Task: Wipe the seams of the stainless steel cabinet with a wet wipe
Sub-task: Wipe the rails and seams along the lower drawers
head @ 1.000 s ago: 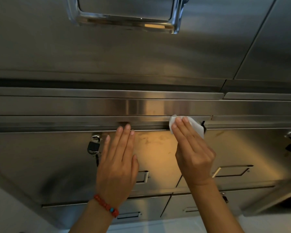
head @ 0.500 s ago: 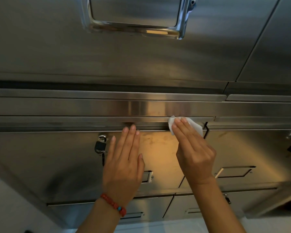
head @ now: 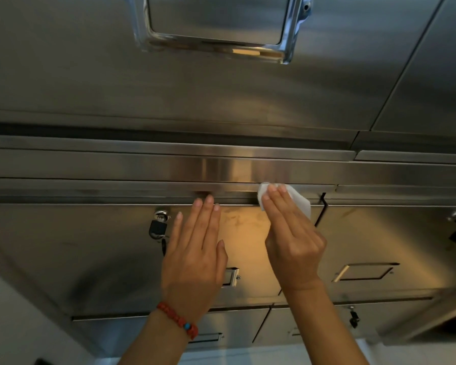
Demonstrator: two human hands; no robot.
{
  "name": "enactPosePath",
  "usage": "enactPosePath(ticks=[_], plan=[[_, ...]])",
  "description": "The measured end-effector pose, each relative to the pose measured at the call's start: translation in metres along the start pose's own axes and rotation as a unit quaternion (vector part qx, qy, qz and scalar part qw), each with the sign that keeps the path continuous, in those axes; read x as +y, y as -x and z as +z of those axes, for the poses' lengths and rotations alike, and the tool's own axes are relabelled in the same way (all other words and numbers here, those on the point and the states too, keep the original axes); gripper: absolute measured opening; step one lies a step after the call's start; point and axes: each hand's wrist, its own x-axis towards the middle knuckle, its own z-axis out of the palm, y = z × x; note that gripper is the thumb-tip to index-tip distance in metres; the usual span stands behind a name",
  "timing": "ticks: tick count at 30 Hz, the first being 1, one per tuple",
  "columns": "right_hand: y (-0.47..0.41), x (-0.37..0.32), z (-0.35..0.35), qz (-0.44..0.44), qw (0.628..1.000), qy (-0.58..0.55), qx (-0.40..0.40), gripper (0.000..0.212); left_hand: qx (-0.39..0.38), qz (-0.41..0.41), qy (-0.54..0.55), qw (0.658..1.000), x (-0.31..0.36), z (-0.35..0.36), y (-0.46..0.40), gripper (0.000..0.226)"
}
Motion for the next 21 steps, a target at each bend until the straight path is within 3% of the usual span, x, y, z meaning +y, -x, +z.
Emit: enactPosePath(ticks=[4, 10, 16, 21], plan=[[-0.004, -0.010, 0.006, -0.037, 0.999, -0.029, -0.020, 0.022, 0.000, -0.005, 0.001, 1.000, 0.002, 0.000, 0.000, 0.046], [-0.001, -0.003, 0.000, 0.005, 1.000, -0.002, -0.005, 0.031, 0.000, 0.001, 0.000, 1.000, 0.000, -0.001, 0.000, 0.046], [-0.003, -0.011, 0.009, -0.045, 0.999, -0.019, -0.015, 0.020, 0.001, 0.000, 0.003, 1.000, 0.000, 0.000, 0.000, 0.046], [0.003, -0.004, 0.006, -0.009, 1.000, 0.008, 0.009, 0.020, -0.009, 0.001, 0.008, 1.000, -0.002, -0.001, 0.000, 0.047]])
